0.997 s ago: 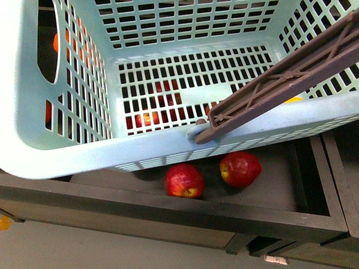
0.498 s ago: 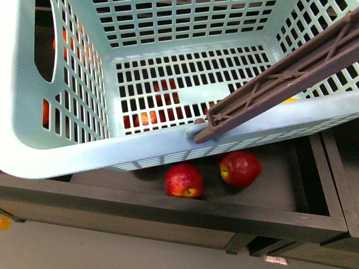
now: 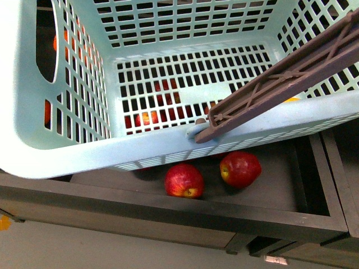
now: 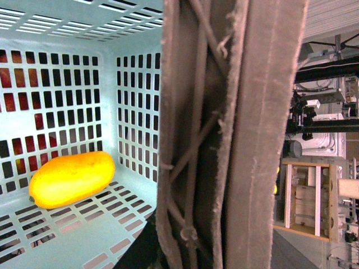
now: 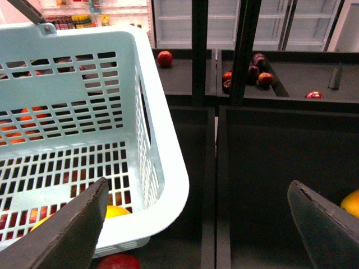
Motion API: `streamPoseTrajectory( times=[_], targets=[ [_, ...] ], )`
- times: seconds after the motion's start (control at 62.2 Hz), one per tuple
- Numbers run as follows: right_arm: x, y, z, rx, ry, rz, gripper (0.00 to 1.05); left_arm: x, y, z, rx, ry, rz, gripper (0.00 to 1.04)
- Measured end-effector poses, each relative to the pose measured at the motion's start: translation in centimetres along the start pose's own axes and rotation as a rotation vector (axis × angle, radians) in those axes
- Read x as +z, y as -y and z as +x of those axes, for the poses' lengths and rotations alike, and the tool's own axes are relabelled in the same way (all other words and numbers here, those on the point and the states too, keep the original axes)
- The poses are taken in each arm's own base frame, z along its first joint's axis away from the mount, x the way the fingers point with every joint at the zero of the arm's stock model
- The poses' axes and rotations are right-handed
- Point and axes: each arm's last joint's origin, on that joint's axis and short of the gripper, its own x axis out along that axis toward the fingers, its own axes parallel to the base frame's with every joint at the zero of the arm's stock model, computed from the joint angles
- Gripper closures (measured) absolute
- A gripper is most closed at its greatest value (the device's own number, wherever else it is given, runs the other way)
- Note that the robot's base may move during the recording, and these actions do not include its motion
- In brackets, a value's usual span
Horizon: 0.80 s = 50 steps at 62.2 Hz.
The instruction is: Pick mango and avocado into basket
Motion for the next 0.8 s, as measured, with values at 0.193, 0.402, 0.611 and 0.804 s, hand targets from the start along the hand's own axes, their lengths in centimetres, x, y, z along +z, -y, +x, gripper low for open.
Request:
streamPoseTrajectory(
  times=[0.193,0.402,0.611,0.804],
  targets=[
    [0.0,0.01,0.0,-0.003,0.0,0.0,0.09,-0.09,0.06,0.02,-0.002,-0.003,0.0,0.89],
    [0.03,0.01,-0.02,-0.003,0.003,0.0,0.09,-0.42,0.28,0.13,-0.016,-0.025,-0.002,0.89],
    [0.04,0.01,-0.03,-0.002,0.003,0.0,0.09,-0.24,0.13,0.13,-0.003,-0.009,-0.004,0.89],
    [-0.03,0.0,-0.03,0.0,0.0,0.0,0.09,0.02,-0.08,0.09,0.005,0.002,0.0,0.89]
  ],
)
